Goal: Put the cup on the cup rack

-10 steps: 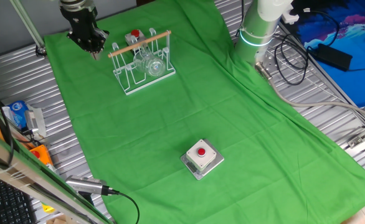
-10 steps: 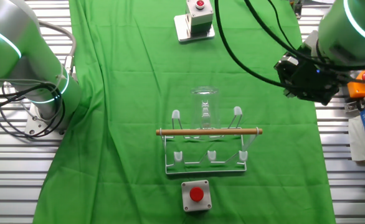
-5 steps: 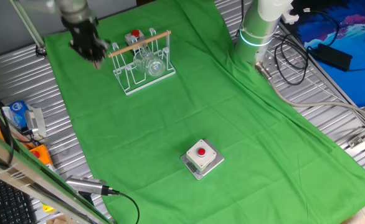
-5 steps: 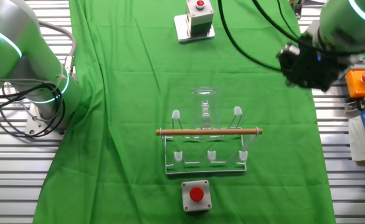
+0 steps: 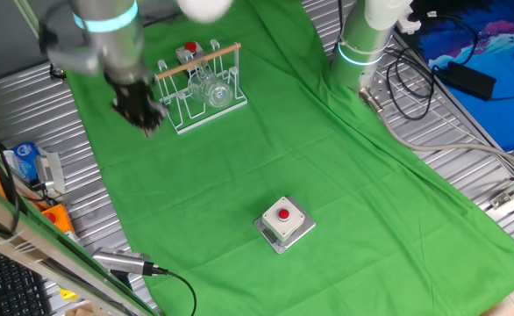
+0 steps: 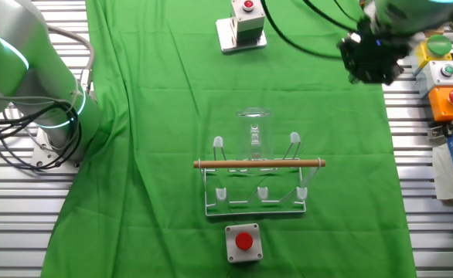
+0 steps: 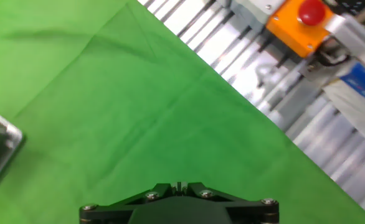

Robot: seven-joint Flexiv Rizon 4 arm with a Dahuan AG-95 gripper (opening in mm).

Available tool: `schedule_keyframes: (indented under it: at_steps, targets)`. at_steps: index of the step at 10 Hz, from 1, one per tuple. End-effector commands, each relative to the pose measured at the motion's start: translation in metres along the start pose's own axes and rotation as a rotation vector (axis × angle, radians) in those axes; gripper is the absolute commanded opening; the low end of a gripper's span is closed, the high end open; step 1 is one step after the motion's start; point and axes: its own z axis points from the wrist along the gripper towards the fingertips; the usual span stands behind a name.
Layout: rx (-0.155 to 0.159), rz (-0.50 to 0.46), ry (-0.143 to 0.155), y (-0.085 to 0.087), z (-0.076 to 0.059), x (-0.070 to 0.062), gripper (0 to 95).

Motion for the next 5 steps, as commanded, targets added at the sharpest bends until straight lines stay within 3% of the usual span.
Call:
schedule_keyframes:
  at_steps: [1,4,5]
  targets:
    - [0.011,-0.013,0.004,0.0049,0.0011,0.0049,0.0]
    - [-0.001,-0.045,-0.003,0.0055,0.0010,0.0058,0.0]
    - [-0.007,-0.073,0.009,0.0055,0.0010,0.0058,0.0]
